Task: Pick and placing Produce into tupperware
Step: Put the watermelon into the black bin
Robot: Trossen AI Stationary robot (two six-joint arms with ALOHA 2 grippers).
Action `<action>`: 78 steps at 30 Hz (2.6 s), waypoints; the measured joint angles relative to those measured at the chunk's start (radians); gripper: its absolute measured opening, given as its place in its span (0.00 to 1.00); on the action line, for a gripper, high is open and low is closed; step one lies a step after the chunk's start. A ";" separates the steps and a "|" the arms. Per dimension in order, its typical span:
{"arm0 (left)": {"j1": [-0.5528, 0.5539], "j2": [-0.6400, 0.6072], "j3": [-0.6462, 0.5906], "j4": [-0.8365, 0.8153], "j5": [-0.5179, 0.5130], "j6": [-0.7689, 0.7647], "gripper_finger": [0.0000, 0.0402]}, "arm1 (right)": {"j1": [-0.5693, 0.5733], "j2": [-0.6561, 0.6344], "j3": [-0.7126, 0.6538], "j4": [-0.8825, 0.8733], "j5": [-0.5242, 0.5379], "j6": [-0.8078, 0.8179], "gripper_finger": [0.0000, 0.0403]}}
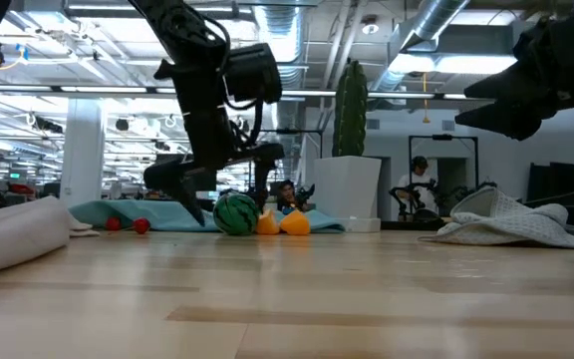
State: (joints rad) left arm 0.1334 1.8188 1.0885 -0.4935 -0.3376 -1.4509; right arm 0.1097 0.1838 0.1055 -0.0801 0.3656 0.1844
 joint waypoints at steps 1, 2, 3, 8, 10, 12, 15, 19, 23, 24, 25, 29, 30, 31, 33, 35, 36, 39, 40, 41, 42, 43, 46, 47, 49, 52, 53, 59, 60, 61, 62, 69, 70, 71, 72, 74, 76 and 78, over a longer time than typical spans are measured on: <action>0.006 0.009 0.000 0.005 0.007 0.007 1.00 | 0.000 0.001 0.000 -0.002 0.000 0.000 0.96; 0.014 0.017 0.000 0.022 0.026 0.017 1.00 | 0.000 0.001 0.000 -0.001 0.000 0.000 0.96; 0.022 0.021 0.000 0.025 0.041 0.025 1.00 | 0.000 0.002 0.000 -0.002 0.000 0.000 0.96; 0.033 0.034 0.001 0.037 0.044 0.045 1.00 | 0.000 0.006 0.000 -0.014 0.000 0.000 0.96; 0.035 0.034 0.001 0.036 0.044 0.050 1.00 | 0.000 0.006 0.000 -0.026 0.000 0.000 0.96; 0.038 0.034 0.001 0.036 0.042 0.063 1.00 | 0.000 0.007 0.000 -0.029 0.000 0.000 0.96; 0.050 0.034 0.001 0.037 0.057 0.078 1.00 | 0.000 0.007 0.000 -0.034 0.000 0.000 0.96; 0.051 0.034 0.001 0.035 0.052 0.099 1.00 | 0.000 0.007 0.000 -0.037 0.000 0.000 0.96; 0.058 0.035 0.001 0.038 0.036 0.087 0.99 | 0.000 0.007 0.000 -0.050 0.000 0.000 0.96; 0.060 0.035 0.001 0.038 0.037 0.090 0.99 | 0.000 0.007 0.000 -0.052 0.000 0.000 0.96; 0.063 0.035 0.001 0.037 0.038 0.094 0.99 | 0.000 0.007 0.000 -0.053 0.000 0.000 0.96; 0.063 0.035 0.000 0.037 0.044 0.094 0.95 | 0.000 0.007 0.000 -0.053 0.000 0.000 0.96; 0.063 0.035 0.000 0.037 0.045 0.095 0.94 | 0.000 0.007 0.000 -0.053 0.000 0.000 0.96; 0.063 0.035 0.000 0.037 0.046 0.096 0.93 | 0.000 0.007 0.000 -0.053 0.000 0.000 0.96; 0.063 0.035 0.000 0.037 0.050 0.097 0.90 | 0.000 0.007 0.000 -0.053 0.000 0.000 0.96; 0.063 0.035 0.000 0.041 0.055 0.097 0.88 | 0.000 0.007 0.000 -0.053 0.000 0.000 0.96; 0.063 0.035 0.000 0.041 0.060 0.098 0.86 | 0.000 0.007 0.000 -0.053 0.000 0.000 0.96; 0.062 0.035 0.000 0.041 0.065 0.103 0.82 | 0.000 0.007 0.000 -0.053 0.000 0.000 0.96; 0.061 0.035 0.000 0.041 0.068 0.103 0.81 | 0.000 0.007 0.000 -0.053 0.000 0.000 0.96; 0.059 0.035 0.000 0.041 0.069 0.103 0.80 | 0.000 0.007 0.000 -0.053 0.000 0.000 0.96; 0.056 0.035 0.000 0.041 0.068 0.103 0.79 | 0.000 0.007 0.000 -0.053 0.000 0.000 0.96; 0.055 0.035 0.000 0.041 0.068 0.104 0.78 | 0.000 0.007 0.000 -0.053 0.000 0.000 0.96; 0.052 0.035 0.000 0.041 0.068 0.105 0.75 | 0.000 0.007 0.000 -0.053 0.000 0.000 0.96; 0.050 0.035 0.000 0.042 0.068 0.105 0.74 | 0.000 0.007 0.000 -0.053 0.000 0.000 0.96; 0.050 0.035 0.000 0.042 0.068 0.105 0.73 | 0.000 0.007 0.000 -0.053 0.000 0.000 0.96; 0.050 0.035 0.000 0.042 0.067 0.105 0.73 | 0.000 0.007 0.000 -0.054 0.000 0.000 0.96; 0.050 0.035 0.000 0.042 0.068 0.105 0.74 | 0.000 0.007 0.000 -0.054 0.000 0.000 0.96; 0.035 0.035 0.000 0.045 0.067 0.106 0.74 | 0.000 0.007 0.000 -0.054 0.000 0.000 0.96; 0.032 0.035 0.000 0.045 0.065 0.106 0.74 | 0.000 0.007 0.000 -0.054 0.000 0.000 0.96; 0.029 0.035 0.000 0.047 0.064 0.107 0.74 | 0.000 0.007 0.000 -0.054 0.000 0.000 0.96; 0.025 0.035 0.000 0.053 0.064 0.110 0.74 | 0.000 0.007 0.000 -0.054 0.000 0.000 0.96; -0.018 0.032 0.000 0.134 0.070 0.215 0.74 | 0.000 0.007 0.000 -0.055 0.000 0.000 0.96; -0.028 0.032 0.000 0.150 0.070 0.233 0.74 | 0.000 0.007 0.000 -0.055 0.000 0.000 0.96; -0.039 0.029 0.000 0.167 0.070 0.249 0.74 | 0.000 0.007 0.000 -0.055 0.000 0.000 0.96; -0.051 0.025 0.000 0.176 0.071 0.264 0.74 | 0.000 0.007 0.000 -0.055 0.000 0.000 0.96; -0.079 0.021 0.000 0.218 0.071 0.295 0.74 | 0.000 0.007 0.000 -0.055 0.000 0.000 0.96; -0.105 0.018 0.000 0.254 0.071 0.319 0.74 | 0.000 0.007 0.000 -0.055 0.000 0.000 0.96; -0.131 0.015 0.000 0.294 0.071 0.337 0.74 | 0.000 0.007 0.000 -0.055 0.000 0.000 0.96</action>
State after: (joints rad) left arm 0.0022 1.8340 1.0885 -0.1994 -0.2665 -1.1138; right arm 0.1097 0.1905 0.1059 -0.1352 0.3653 0.1844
